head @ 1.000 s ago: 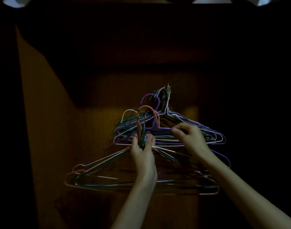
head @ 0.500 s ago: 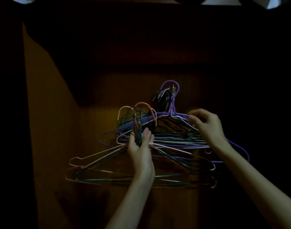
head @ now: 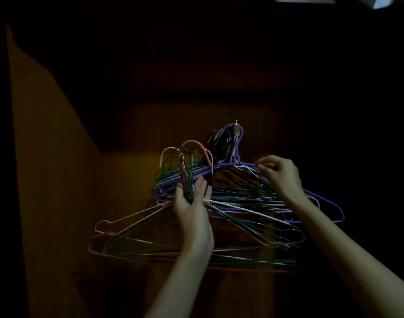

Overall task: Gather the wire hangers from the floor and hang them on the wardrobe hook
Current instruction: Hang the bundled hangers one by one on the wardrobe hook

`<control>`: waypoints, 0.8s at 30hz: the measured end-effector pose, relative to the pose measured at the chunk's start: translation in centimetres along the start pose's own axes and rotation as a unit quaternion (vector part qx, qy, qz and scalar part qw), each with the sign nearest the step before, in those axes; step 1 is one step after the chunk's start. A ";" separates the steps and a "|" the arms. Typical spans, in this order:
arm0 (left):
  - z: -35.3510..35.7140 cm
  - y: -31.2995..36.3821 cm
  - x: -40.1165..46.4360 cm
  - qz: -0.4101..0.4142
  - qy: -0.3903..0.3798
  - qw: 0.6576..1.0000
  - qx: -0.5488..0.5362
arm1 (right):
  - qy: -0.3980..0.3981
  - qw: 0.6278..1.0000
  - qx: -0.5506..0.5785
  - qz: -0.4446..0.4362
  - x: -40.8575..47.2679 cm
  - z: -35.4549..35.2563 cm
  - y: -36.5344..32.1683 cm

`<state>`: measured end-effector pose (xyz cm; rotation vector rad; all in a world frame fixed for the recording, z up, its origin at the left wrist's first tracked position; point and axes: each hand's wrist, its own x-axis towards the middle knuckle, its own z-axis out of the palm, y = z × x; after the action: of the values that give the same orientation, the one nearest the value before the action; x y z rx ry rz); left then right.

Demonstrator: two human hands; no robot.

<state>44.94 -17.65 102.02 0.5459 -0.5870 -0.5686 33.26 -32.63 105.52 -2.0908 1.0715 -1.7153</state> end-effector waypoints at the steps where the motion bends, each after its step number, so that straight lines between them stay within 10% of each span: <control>1: 0.0 -0.2 0.2 0.003 0.001 1.000 0.002 | -0.008 1.000 0.000 -0.004 0.2 0.2 0.1; 24: 1.9 -2.5 1.6 0.020 0.002 1.000 0.004 | 0.010 0.994 -0.098 -0.057 0.3 1.1 0.7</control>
<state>44.03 -20.97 102.36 0.5423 -0.5953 -0.5262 34.00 -33.60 105.00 -2.2983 1.1912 -1.7494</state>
